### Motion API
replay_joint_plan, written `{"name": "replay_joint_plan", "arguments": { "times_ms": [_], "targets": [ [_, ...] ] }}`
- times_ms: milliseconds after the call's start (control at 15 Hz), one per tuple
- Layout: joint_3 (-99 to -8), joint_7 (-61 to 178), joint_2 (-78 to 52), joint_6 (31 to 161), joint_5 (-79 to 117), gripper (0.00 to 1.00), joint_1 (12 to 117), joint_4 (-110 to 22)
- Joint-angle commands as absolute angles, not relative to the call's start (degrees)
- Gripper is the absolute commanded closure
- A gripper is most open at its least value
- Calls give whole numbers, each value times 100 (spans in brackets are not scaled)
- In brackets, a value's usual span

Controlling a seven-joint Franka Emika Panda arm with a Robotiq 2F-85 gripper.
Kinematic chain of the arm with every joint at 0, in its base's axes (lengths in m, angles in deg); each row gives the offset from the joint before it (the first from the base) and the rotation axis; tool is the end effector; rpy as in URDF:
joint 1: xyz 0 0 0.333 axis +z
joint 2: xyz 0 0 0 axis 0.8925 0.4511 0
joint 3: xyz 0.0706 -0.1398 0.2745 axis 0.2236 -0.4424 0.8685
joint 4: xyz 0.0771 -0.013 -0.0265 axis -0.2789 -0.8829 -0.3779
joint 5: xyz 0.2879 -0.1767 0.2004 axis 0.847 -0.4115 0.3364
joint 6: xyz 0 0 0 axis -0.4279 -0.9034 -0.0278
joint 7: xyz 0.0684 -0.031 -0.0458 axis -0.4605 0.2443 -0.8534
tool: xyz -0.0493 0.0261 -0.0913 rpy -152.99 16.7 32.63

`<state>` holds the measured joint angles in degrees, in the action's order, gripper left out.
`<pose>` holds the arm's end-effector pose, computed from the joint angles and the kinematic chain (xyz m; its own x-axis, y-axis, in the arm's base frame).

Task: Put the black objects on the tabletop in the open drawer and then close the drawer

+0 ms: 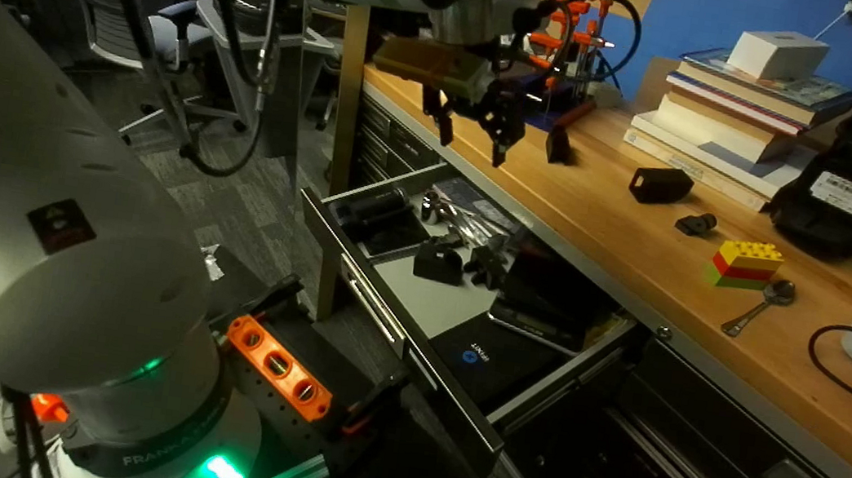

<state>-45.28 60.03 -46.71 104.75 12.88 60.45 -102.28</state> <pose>0.4261 0.0127 0.3631 0.9833 0.0431 0.1770 0.0225 -0.9929 0.1167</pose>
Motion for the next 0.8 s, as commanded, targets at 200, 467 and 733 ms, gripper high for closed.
{"name": "replay_joint_plan", "arguments": {
  "times_ms": [200,467,733],
  "targets": [
    [-5010,6553,-2822,11090,669,0,5501,-8582],
    [-5479,6708,-1911,11064,773,0,5557,-7535],
    [-5807,6709,-1061,10965,918,0,5605,-6510]
  ]
}}
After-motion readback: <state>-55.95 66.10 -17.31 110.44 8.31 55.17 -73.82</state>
